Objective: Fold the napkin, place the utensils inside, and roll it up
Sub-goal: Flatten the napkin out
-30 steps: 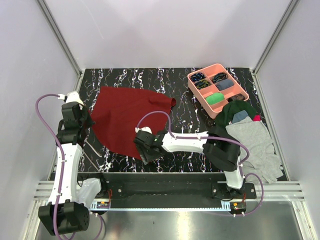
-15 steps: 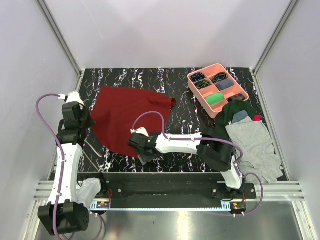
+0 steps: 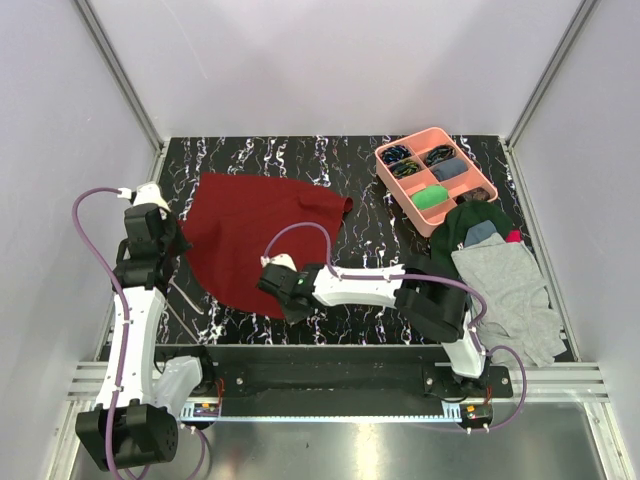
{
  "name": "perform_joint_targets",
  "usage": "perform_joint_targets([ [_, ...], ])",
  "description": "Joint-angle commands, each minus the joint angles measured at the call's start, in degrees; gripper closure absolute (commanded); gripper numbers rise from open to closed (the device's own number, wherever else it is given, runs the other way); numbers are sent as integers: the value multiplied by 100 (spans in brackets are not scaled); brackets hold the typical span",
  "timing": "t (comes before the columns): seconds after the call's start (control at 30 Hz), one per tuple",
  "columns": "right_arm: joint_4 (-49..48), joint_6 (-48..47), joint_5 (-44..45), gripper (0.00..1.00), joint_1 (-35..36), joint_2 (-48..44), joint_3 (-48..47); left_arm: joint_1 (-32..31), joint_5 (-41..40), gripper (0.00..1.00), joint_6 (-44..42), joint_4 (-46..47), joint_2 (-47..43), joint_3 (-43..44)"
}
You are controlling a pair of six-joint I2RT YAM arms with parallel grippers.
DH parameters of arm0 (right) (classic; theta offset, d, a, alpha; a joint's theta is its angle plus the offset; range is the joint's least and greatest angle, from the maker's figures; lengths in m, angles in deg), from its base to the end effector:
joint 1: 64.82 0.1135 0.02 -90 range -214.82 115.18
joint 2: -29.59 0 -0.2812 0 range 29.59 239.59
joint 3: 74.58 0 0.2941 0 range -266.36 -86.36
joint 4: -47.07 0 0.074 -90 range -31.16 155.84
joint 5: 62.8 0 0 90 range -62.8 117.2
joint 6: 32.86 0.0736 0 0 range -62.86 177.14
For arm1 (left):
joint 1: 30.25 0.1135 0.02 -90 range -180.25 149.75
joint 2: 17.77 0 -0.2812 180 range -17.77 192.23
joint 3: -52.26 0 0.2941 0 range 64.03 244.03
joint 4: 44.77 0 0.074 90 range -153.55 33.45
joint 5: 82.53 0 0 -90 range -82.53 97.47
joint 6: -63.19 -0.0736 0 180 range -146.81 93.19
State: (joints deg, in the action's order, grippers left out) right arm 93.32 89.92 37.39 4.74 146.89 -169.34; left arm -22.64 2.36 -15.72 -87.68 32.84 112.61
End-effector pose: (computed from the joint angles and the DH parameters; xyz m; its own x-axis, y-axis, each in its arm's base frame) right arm 0.1776 0.4392 0.1141 -0.7609 -0.5159 -0.3935 -0.5803 0.8124 0.0572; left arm 0.2516 0.0402 0.3000 -0.4926 -0.2591 -0.8308 -0.3063 0.9452 -0.1132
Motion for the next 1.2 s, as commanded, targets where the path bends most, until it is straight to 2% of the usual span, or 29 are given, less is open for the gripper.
perform_joint_targets([
  [0.0,-284,80,-642,99,-179,391,528,-24,282,100,95,239,18,99],
  [0.13,-293,-78,-431,100,-495,-30,730,-32,343,100,112,248,177,248],
  [0.27,-284,-517,147,100,-803,-1169,985,-24,352,100,165,222,256,634],
  [0.4,-293,-1211,1306,100,-812,-2227,977,-32,343,100,332,222,195,1424],
  [0.57,-310,-2020,2335,100,-813,-3325,661,-41,632,100,219,65,195,2479],
  [0.73,-757,-2766,2558,100,-725,-4546,572,-50,1502,100,-256,-287,142,3673],
  [0.9,-1022,-3899,3312,100,-41,-4962,81,-50,1635,100,-590,-1025,10,4869],
  [1.07,-978,-4279,3900,100,531,-5094,-744,-50,1583,100,-608,-1657,10,6248],
  [1.17,-978,-4542,4226,100,752,-5050,-1201,-41,1504,100,-565,-1843,54,6655],
])
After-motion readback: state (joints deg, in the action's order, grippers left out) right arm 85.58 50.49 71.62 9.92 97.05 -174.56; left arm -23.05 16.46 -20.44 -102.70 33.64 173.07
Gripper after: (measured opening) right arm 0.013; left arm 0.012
